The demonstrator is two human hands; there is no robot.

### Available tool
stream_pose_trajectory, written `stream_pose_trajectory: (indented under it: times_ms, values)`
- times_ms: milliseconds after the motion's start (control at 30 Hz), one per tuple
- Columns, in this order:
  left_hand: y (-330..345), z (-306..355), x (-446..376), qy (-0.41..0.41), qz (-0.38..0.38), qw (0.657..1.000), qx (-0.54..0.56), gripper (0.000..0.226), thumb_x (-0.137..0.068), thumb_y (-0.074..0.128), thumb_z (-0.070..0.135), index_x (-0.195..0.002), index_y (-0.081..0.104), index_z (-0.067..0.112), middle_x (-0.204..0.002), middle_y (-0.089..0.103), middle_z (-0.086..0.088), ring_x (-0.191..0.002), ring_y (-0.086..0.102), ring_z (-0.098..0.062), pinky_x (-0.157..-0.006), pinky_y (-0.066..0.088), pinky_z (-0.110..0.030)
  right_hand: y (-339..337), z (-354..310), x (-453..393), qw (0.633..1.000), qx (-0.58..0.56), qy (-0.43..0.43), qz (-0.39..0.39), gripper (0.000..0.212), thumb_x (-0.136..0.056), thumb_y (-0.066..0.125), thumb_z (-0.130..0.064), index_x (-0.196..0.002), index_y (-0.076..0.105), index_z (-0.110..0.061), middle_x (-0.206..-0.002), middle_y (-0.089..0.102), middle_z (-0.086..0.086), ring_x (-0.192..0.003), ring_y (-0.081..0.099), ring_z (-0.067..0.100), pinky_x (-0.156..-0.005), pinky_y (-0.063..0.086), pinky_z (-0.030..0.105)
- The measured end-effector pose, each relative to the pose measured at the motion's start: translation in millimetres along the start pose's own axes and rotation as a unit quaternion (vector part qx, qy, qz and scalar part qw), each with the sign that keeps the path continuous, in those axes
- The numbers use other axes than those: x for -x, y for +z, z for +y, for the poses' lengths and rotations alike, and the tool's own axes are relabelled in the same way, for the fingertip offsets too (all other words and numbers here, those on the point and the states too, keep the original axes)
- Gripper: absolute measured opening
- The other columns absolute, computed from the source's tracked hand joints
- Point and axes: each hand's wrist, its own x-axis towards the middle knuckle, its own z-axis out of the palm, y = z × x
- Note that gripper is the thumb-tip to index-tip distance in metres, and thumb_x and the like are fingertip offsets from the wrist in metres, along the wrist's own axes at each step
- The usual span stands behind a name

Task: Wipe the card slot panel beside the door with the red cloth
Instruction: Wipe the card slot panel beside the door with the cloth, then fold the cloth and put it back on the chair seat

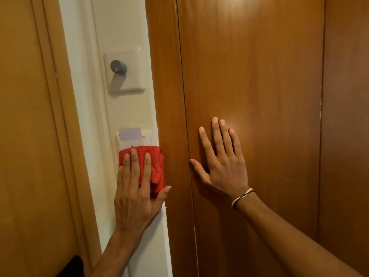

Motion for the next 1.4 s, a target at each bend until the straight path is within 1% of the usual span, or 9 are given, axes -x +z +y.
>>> stream_pose_trajectory:
  times_ms: [267,500,600,700,767,900,1000,1267,1400]
  values:
    - [-15.0,2.3,1.4,-0.005,-0.017,0.999,0.026,0.077,-0.096,0.032,0.061,-0.152,0.031,0.007,-0.160,0.026,-0.021,-0.150,0.021,-0.039,-0.119,0.027,-0.058,-2.9,0.2,0.7,1.000,-0.017,-0.001,-0.012,0.083,-0.099,0.038,-0.069,-0.163,0.033,-0.016,-0.171,0.026,0.021,-0.161,0.023,0.037,-0.132,0.017,0.049]
    - [-36.6,1.8,3.8,-0.073,-0.023,0.965,0.252,0.064,-0.100,0.017,0.050,-0.154,0.027,0.016,-0.162,0.027,-0.007,-0.150,0.028,-0.030,-0.110,0.042,-0.060,-41.9,-44.7,7.6,0.985,-0.154,0.046,-0.061,0.058,-0.100,0.047,-0.050,-0.145,0.059,-0.015,-0.155,0.053,0.017,-0.144,0.050,0.032,-0.119,0.044,0.049]
    - [-47.0,-0.5,4.9,-0.110,-0.032,0.933,0.341,0.063,-0.097,0.017,0.055,-0.156,0.013,0.034,-0.163,0.027,-0.003,-0.135,0.051,-0.028,-0.094,0.059,-0.043,-68.9,-77.4,5.5,0.896,-0.379,0.145,-0.182,0.064,-0.098,0.036,-0.063,-0.141,0.059,-0.021,-0.124,0.063,-0.006,-0.116,0.059,0.012,-0.096,0.056,0.032]
    - [-49.5,1.8,8.4,-0.122,-0.030,0.914,0.387,0.054,-0.099,0.024,0.045,-0.147,0.004,0.060,-0.163,0.025,0.006,-0.118,0.057,0.006,-0.080,0.054,-0.005,-78.5,-99.6,1.5,0.742,-0.553,0.264,-0.270,0.058,-0.098,0.048,-0.064,-0.136,0.060,-0.023,-0.112,0.063,-0.013,-0.105,0.065,0.004,-0.084,0.060,0.019]
    - [-49.5,5.4,13.3,-0.133,-0.037,0.898,0.418,0.057,-0.102,0.030,0.036,-0.144,0.004,0.065,-0.160,0.026,0.012,-0.111,0.052,0.023,-0.076,0.049,0.001,-79.8,-103.8,-0.4,0.671,-0.604,0.328,-0.277,0.043,-0.098,0.063,-0.048,-0.130,0.064,-0.018,-0.109,0.070,-0.007,-0.100,0.072,0.008,-0.079,0.063,0.016]
    - [-53.1,17.9,27.2,-0.149,-0.021,0.889,0.432,0.068,-0.101,0.047,0.020,-0.141,0.017,0.066,-0.155,0.038,0.013,-0.121,0.053,0.010,-0.084,0.053,-0.008,-85.0,-90.8,8.6,0.627,-0.613,0.380,-0.295,0.030,-0.098,0.067,-0.033,-0.118,0.073,-0.010,-0.111,0.077,0.008,-0.107,0.075,0.021,-0.094,0.065,0.040]
    - [-51.3,34.5,34.2,-0.194,0.020,0.872,0.449,0.056,-0.090,0.067,0.015,-0.134,0.044,0.042,-0.134,0.054,0.017,-0.122,0.055,0.000,-0.082,0.051,-0.003,-94.5,-67.5,24.6,0.630,-0.610,0.391,-0.280,0.025,-0.098,0.068,-0.031,-0.110,0.078,-0.011,-0.108,0.079,0.015,-0.106,0.075,0.030,-0.097,0.061,0.051]
    - [-29.7,121.5,51.2,-0.300,-0.170,0.688,0.638,0.063,-0.067,0.086,0.002,-0.124,0.063,0.017,-0.109,0.073,0.002,-0.097,0.074,-0.013,-0.077,0.061,-0.021,-125.6,36.2,104.0,0.636,-0.555,0.464,-0.269,0.026,-0.097,0.069,-0.017,-0.117,0.075,-0.001,-0.131,0.069,0.016,-0.121,0.069,0.029,-0.110,0.054,0.045]
    - [-5.6,179.6,77.2,-0.324,-0.291,0.599,0.672,0.058,-0.066,0.085,-0.002,-0.119,0.067,0.015,-0.098,0.079,-0.009,-0.088,0.076,-0.016,-0.068,0.058,-0.019,-156.1,87.2,152.7,0.621,-0.513,0.495,-0.326,0.014,-0.101,0.064,-0.012,-0.110,0.071,-0.003,-0.094,0.073,0.004,-0.081,0.067,0.007,-0.075,0.055,0.015]
